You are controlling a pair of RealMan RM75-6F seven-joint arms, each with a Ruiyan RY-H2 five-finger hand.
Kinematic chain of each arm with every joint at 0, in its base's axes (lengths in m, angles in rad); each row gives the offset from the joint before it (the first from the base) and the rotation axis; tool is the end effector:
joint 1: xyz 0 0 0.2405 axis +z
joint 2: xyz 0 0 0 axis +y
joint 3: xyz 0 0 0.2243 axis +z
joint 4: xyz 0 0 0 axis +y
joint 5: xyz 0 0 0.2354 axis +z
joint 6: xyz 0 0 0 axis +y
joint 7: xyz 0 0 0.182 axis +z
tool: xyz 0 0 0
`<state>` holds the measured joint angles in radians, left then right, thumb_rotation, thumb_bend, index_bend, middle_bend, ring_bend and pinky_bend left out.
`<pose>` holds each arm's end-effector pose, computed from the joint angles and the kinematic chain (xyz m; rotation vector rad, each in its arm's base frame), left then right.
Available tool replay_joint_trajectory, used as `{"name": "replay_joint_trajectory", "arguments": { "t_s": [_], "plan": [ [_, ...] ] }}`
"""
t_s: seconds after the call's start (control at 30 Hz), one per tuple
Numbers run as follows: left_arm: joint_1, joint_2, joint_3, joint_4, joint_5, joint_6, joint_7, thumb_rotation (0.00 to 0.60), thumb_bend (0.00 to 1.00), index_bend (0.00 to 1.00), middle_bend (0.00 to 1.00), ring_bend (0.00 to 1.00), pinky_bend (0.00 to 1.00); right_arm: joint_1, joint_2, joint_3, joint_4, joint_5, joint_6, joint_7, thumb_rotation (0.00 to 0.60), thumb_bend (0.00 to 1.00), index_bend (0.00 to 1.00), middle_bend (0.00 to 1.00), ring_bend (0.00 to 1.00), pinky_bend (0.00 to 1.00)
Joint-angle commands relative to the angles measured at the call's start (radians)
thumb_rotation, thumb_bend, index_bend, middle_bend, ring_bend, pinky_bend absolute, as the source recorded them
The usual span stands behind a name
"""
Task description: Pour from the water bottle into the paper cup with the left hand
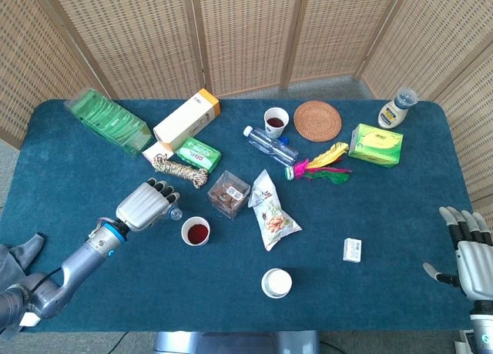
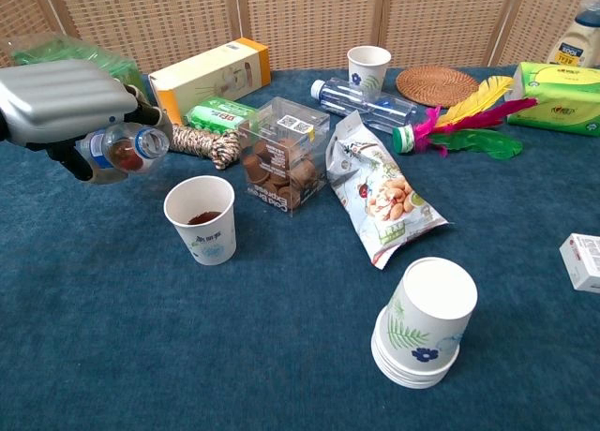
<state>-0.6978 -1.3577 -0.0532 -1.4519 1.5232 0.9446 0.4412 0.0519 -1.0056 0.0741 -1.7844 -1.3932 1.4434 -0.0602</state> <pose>-0.1511 0.3421 -0.0250 -2.1501 -0.3299 -0.7058 -0.2904 -0.2118 0.1406 1.3002 -0.9825 0.8243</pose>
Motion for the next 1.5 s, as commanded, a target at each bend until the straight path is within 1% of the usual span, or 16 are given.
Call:
{"name": "replay_joint_trajectory", "arguments": {
  "t_s": [0.03,0.27,0.43,1.07,1.5],
  "plan": [
    [-0.013,0.003,0.0,-0.014,-0.007,-0.01,0.05,0.6,0.48,0.55,0.47,0.32,0.42,0.0,0.001,0.0,0.0,-0.001,0.0,0.001,0.6,0.0,0.0,0.0,0.0,0.0],
    [-0.034,0.009,0.003,-0.027,-0.019,-0.033,0.135,0.6,0.49,0.56,0.47,0.32,0.42,0.0,0.002,0.0,0.0,-0.001,-0.001,0.006,0.6,0.0,0.0,0.0,0.0,0.0],
    [-0.052,0.005,0.009,-0.029,-0.008,-0.041,0.193,0.6,0.48,0.56,0.47,0.32,0.42,-0.001,0.002,0.001,-0.001,-0.001,-0.001,0.007,0.6,0.0,0.0,0.0,0.0,0.0],
    [-0.1,-0.046,0.005,-0.018,-0.038,-0.065,0.369,0.6,0.49,0.57,0.47,0.32,0.42,-0.004,0.011,0.004,0.002,-0.002,0.002,0.03,0.6,0.0,0.0,0.0,0.0,0.0],
    [-0.12,-0.065,0.026,0.0,0.004,-0.045,0.47,0.6,0.49,0.58,0.47,0.32,0.42,-0.005,0.012,0.003,0.001,-0.005,0.004,0.031,0.6,0.0,0.0,0.0,0.0,0.0]
  ]
}}
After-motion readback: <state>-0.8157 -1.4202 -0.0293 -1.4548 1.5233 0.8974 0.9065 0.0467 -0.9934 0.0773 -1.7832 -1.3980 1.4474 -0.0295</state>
